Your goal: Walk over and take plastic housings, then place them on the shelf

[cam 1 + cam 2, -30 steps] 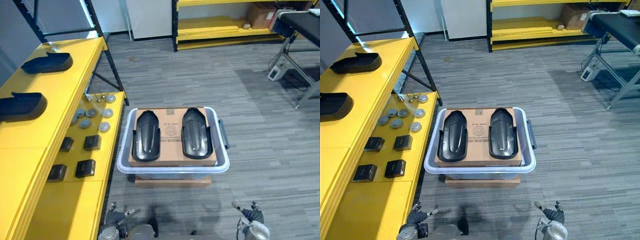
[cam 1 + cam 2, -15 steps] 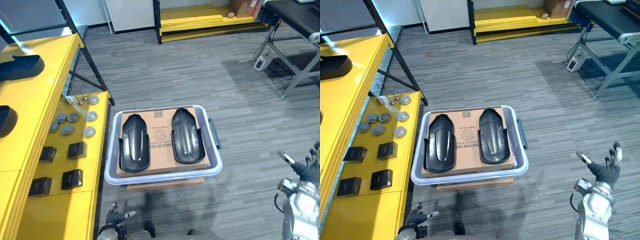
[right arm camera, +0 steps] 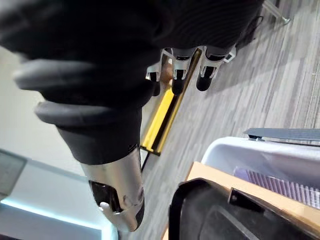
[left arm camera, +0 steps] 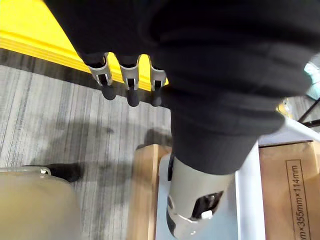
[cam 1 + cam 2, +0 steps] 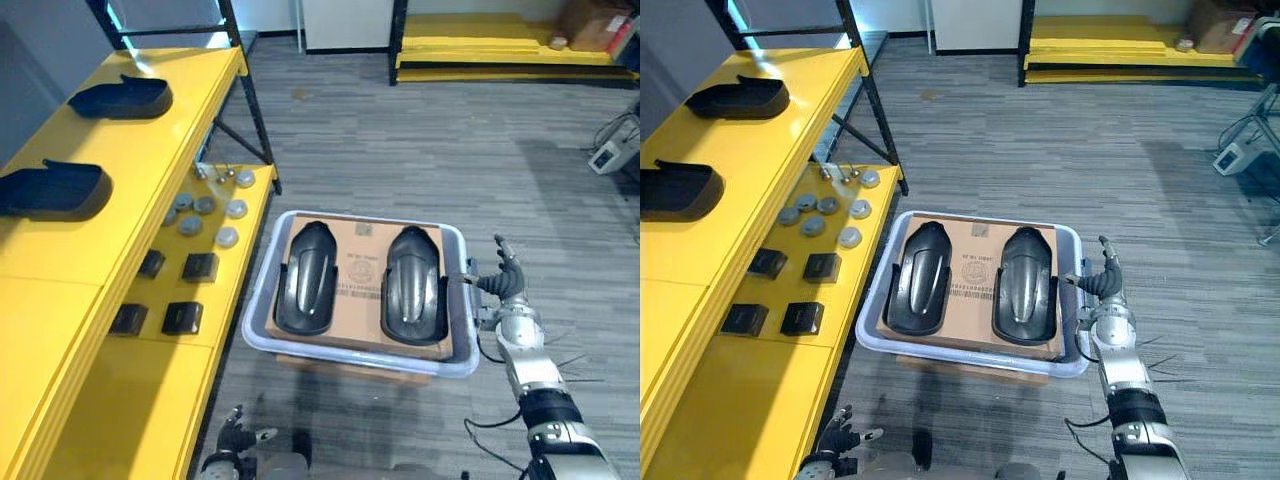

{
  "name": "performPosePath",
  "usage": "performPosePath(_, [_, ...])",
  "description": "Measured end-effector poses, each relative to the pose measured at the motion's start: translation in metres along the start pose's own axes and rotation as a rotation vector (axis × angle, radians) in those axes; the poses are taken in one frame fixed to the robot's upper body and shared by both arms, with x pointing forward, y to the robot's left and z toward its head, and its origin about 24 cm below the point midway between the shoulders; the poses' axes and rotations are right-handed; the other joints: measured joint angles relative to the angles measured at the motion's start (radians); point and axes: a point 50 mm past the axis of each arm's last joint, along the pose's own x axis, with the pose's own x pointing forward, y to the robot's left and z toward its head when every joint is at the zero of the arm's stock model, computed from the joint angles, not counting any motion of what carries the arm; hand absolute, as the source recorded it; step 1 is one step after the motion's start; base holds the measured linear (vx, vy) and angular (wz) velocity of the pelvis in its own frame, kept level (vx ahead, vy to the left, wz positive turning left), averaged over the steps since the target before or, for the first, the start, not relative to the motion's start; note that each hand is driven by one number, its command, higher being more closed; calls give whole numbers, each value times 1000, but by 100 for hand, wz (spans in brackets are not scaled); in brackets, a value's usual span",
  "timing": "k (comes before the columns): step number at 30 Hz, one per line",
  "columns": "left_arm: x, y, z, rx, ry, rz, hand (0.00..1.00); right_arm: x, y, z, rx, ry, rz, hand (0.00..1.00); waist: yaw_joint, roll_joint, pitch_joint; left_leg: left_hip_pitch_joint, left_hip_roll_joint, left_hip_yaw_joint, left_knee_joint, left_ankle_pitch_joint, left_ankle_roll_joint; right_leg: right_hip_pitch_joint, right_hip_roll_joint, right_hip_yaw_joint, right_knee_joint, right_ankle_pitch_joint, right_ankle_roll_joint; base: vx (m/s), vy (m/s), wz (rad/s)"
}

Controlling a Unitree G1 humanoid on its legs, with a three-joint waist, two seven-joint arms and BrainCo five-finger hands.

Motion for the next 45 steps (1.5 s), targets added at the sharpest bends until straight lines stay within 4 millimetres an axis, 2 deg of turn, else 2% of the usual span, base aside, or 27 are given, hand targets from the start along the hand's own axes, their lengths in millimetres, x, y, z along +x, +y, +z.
performPosePath(6, [-1, 3, -1, -16, 2, 29, 0, -3, -7, -28, 22, 150, -81, 0, -2, 8, 4, -16, 2, -13, -20, 9, -13, -31, 3, -8, 19, 0, -1, -45, -2, 5])
performPosePath(11, [0, 8, -2, -22, 7, 52, 0, -10, 7, -41, 61, 227, -83, 0, -2, -3, 19, -9, -9, -13, -52, 26, -8, -42, -3, -5, 24, 8, 4, -66, 32, 1])
performPosePath(16, [0, 9, -3, -21, 16, 55, 0, -14, 18, -49, 13, 263, -44, 0, 1, -3, 29, 4, -20, -13, -94, 54, 0, -49, -15, -3, 22, 20, 13, -59, 29, 0])
performPosePath(22, [0, 11, -4, -19, 18, 70, 0, -10, 21, -38, 6, 232, -46, 0, 2, -7, 39, 4, -20, 0, -117, 63, -1, -71, -15, 18, 22, 29, 18, -25, 7, -12])
performPosePath(26, [0, 12, -4, -18, 17, 74, 0, -7, 19, -18, 27, 141, -94, 0, -2, -10, 43, 6, -20, 0, -118, 63, -1, -68, -14, 18, 18, 29, 18, 0, 0, 0])
performPosePath(28, [0, 12, -4, -17, 18, 74, 0, -8, 16, -16, 24, 120, -104, 0, 1, -10, 44, 9, -20, -2, -118, 63, -1, -64, -14, 16, 16, 29, 18, 7, -2, 2])
performPosePath(31, [0, 12, -4, -18, 20, 74, 0, -16, 13, -8, 29, 53, -121, 0, -1, -11, 44, 19, -21, -5, -120, 63, -1, -44, -15, 12, 4, 29, 18, 4, -4, 4])
performPosePath(37, [0, 12, -5, -37, 28, 83, 0, -40, 2, -10, 83, 6, -194, 0, -4, -12, 44, 28, -21, -23, -120, 63, -1, -28, -15, -7, 2, 29, 18, -26, -4, 8])
performPosePath(45, [-1, 15, -6, -36, 31, 90, 0, -48, 2, -5, 96, -56, -182, 0, -2, -25, 37, 34, -21, -24, -120, 63, -1, -22, -15, -10, 2, 28, 19, -16, -2, 0])
